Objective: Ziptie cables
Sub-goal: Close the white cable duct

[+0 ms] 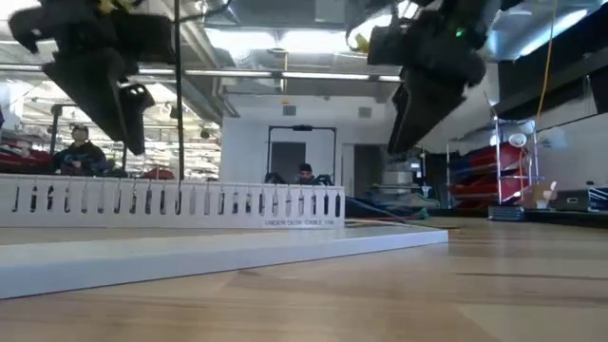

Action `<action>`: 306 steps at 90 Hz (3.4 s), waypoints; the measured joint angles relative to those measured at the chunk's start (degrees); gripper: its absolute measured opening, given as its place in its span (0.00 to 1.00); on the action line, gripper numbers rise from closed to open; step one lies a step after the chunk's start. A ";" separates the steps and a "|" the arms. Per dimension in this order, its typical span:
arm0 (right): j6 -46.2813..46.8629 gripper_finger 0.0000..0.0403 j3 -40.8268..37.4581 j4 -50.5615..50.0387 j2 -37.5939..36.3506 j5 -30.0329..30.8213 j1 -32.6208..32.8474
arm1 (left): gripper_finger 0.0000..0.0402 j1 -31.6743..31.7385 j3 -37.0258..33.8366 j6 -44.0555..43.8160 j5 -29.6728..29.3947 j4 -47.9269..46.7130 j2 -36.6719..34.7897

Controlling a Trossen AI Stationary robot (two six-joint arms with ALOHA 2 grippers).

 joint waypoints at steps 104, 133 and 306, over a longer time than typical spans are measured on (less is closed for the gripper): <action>-17.09 0.78 5.60 50.91 31.24 -13.42 8.64 | 0.60 -0.36 -0.13 1.06 -1.28 2.37 -0.02; -19.52 0.78 5.96 46.30 32.78 -12.63 8.35 | 0.60 -0.40 -0.13 0.33 -1.46 2.55 -0.02; -13.72 0.90 15.34 58.18 39.29 -4.65 7.15 | 0.60 -0.41 -0.17 0.45 -3.22 3.12 -0.02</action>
